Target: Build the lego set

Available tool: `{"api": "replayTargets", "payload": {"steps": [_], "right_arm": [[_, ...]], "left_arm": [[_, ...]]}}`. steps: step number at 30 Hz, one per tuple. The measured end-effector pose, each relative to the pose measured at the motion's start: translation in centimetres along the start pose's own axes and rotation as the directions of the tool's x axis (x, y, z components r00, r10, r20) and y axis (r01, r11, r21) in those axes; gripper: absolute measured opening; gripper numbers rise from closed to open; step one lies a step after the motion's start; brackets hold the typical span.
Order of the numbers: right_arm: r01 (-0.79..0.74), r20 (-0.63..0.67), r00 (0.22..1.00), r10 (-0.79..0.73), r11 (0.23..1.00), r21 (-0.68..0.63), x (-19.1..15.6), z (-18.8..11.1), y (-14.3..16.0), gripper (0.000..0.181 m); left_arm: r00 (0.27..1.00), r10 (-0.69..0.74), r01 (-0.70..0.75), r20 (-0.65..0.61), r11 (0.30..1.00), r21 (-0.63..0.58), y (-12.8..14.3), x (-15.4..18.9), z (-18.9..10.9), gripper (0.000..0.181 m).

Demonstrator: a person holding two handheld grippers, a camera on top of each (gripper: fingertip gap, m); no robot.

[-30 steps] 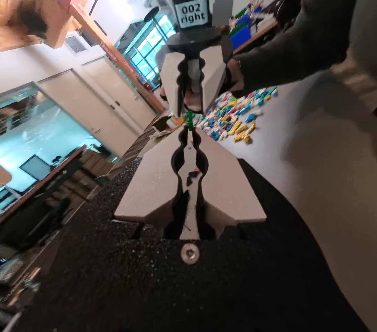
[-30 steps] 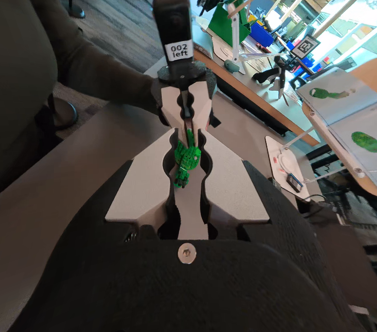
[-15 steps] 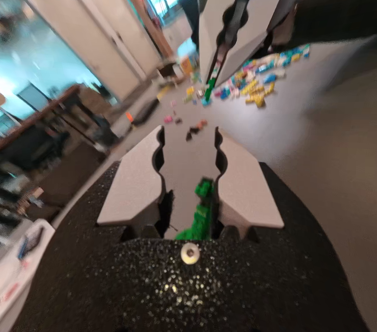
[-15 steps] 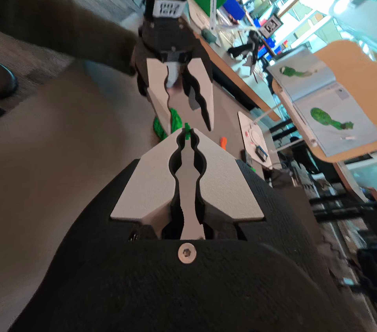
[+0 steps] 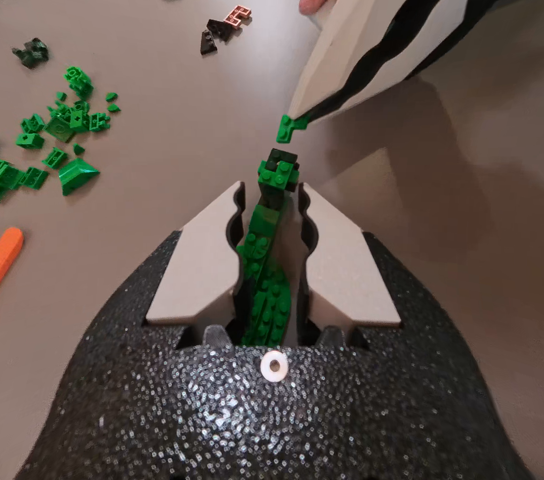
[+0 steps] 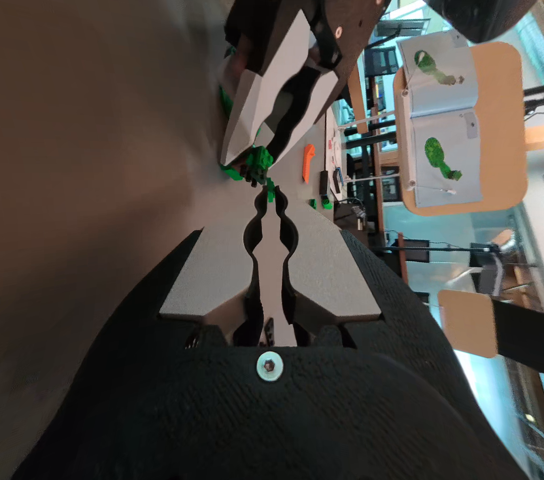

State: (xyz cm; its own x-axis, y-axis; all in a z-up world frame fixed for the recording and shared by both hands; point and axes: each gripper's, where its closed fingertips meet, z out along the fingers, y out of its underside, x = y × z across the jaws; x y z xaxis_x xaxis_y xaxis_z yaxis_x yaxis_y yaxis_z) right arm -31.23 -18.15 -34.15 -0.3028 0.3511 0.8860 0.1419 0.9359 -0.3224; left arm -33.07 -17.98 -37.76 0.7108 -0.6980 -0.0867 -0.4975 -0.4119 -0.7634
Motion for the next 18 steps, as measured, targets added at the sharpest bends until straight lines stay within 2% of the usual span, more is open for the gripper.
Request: {"api": "replayTargets", "payload": {"steps": [3, 13, 18], "right_arm": [[0.069, -0.036, 0.997, -0.069, 0.998, -0.007, -0.2, 0.4, -0.1, 0.003], [0.206, -0.081, 0.975, -0.209, 0.978, -0.042, -0.1, 1.3, -0.3, 0.003], [0.204, -0.059, 0.977, -0.206, 0.978, -0.049, -0.1, 1.4, -0.3, 0.003]], "left_arm": [[1.000, 0.015, -0.015, 0.009, 1.000, -0.008, 0.1, 0.1, 0.1, 0.023], [0.999, -0.030, 0.031, 0.029, 0.999, -0.019, 0.0, 0.2, 0.3, 0.021], [0.999, -0.044, 0.045, 0.029, 0.999, -0.018, 0.0, 0.3, 0.3, 0.021]]}}
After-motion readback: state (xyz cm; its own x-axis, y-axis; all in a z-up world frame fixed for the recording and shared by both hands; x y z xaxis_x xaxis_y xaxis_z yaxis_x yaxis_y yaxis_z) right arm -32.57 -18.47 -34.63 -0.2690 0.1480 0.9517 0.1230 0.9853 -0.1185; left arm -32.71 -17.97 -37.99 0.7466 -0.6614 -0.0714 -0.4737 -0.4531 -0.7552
